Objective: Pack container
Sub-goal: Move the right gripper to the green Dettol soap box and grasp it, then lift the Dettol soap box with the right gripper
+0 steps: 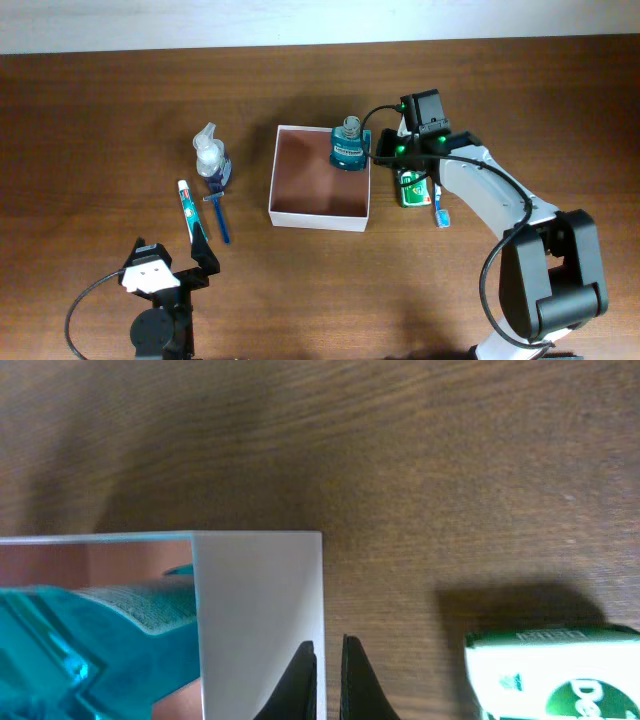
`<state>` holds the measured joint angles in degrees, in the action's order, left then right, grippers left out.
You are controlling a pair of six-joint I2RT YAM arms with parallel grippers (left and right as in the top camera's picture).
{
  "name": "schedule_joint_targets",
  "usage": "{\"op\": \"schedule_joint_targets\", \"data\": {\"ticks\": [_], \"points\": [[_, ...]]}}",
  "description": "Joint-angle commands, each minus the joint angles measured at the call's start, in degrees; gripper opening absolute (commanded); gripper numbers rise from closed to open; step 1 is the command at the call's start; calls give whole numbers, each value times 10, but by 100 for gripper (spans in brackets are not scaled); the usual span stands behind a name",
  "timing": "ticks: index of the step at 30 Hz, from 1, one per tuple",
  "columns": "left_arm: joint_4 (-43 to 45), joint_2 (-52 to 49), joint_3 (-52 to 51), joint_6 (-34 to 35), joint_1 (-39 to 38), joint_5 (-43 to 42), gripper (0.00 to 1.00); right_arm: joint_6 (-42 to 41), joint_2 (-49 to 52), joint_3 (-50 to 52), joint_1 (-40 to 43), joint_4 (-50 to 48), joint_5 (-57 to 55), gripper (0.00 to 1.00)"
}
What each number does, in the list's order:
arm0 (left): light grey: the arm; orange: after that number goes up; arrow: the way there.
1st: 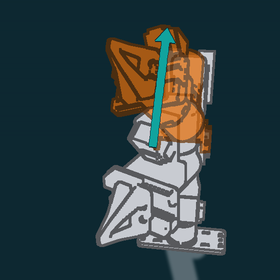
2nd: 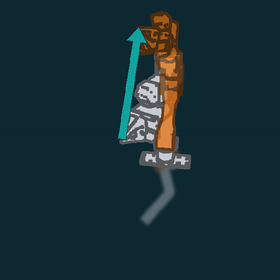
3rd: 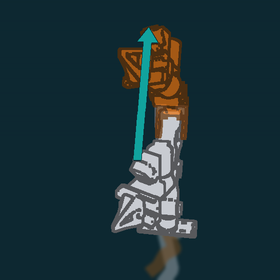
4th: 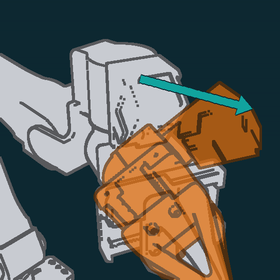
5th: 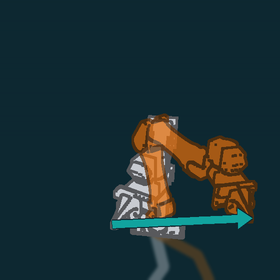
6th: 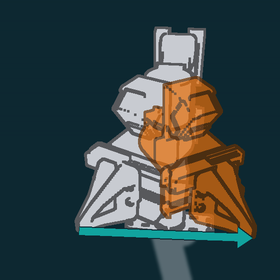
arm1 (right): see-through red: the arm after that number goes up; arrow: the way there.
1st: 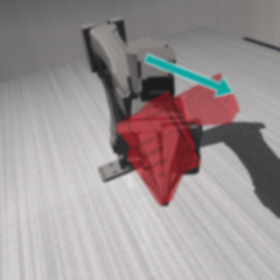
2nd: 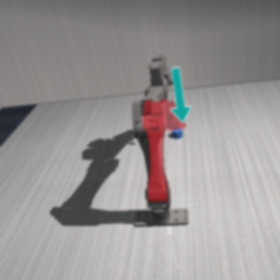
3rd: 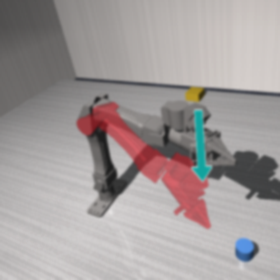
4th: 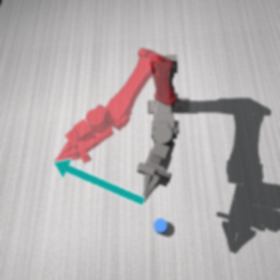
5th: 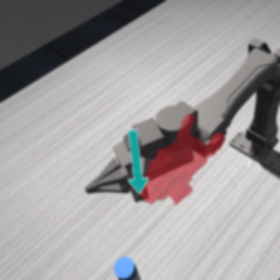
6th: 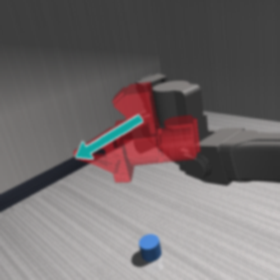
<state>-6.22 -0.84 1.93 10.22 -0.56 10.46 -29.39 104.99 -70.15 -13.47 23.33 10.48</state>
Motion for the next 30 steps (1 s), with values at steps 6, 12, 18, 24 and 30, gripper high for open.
{"op": "schedule_joint_targets", "data": {"ticks": [6, 12, 18, 24, 30], "points": [[2, 5, -3, -9, 3, -6, 99, -26, 5, 26, 4, -59, 42, 4], [2, 5, -3, -9, 3, -6, 99, -11, 5, 26, 4, -74, 71, 4], [2, 5, -3, -9, 3, -6, 99, 38, 5, 26, 4, -92, 123, 4], [2, 5, -3, -9, 3, -6, 99, 71, 5, 26, 4, -91, 132, 4], [2, 5, -3, -9, 3, -6, 99, 148, 5, 21, 14, -85, 114, 4]]}}
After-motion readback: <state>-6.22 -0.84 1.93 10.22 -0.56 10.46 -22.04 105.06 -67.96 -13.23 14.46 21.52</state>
